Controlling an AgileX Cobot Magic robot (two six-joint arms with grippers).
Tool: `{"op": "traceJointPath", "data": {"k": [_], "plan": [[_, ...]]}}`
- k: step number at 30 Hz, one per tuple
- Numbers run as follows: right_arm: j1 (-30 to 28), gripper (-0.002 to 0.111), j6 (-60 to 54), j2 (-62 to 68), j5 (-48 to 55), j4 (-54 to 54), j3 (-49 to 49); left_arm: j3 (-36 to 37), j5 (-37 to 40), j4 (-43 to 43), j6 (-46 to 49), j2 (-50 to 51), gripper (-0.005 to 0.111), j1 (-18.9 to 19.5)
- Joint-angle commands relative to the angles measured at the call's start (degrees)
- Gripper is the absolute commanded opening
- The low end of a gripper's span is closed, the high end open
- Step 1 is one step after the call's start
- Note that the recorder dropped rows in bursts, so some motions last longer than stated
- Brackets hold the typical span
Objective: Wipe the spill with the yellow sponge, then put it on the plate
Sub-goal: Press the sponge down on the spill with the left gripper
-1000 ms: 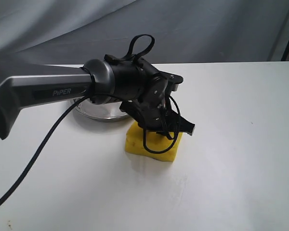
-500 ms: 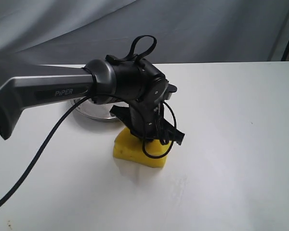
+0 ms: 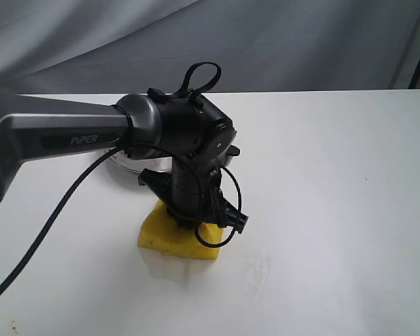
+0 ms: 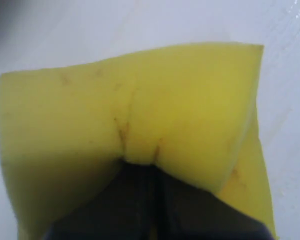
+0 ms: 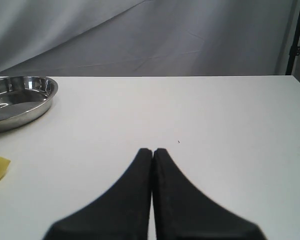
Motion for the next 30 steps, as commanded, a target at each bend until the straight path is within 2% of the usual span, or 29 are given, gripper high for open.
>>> {"op": "traceJointPath", "data": {"k": [1,7,8,10,12,15,18,21,26,30], "plan": [[0.0,0.000,0.2,-0.3,-0.9,0.3,0.2,3.3,5.4,-7.3,-0.4,1.4,0.000,-0.6],[0.0,0.000,0.2,-0.3,-0.9,0.3,0.2,3.3,3.9,-7.3,-0.4,-1.8,0.000,-8.8],[0.0,0.000,0.2,-0.3,-0.9,1.8,0.2,3.0,0.8,-8.9,-0.1,-1.8,0.000,-10.3],[0.0,0.000,0.2,-0.3,-0.9,4.3,0.2,1.3,-3.5,-12.4,-0.1,-1.8,0.000,-10.8],[0.0,0.000,0.2,-0.3,-0.9,5.2,0.2,-0.7,-6.6,-14.1,0.1,-1.7,0.000,-10.5],[0.0,0.000,0.2,-0.3,-0.9,5.2,0.2,-4.4,-7.6,-12.0,0.1,-1.7,0.000,-9.5],[0.0,0.000,0.2,-0.3,-0.9,5.2,0.2,-7.9,-5.9,-11.2,-0.7,-1.5,0.000,-4.6],[0.0,0.000,0.2,-0.3,-0.9,5.2,0.2,-9.9,-3.8,-11.7,-0.7,-1.5,0.000,-1.3],[0.0,0.000,0.2,-0.3,-0.9,5.2,0.2,-13.3,3.0,-9.9,1.8,-3.1,0.000,-0.2],[0.0,0.000,0.2,-0.3,-0.9,5.2,0.2,-15.0,4.0,-7.2,1.7,-6.1,0.000,-0.2]]}}
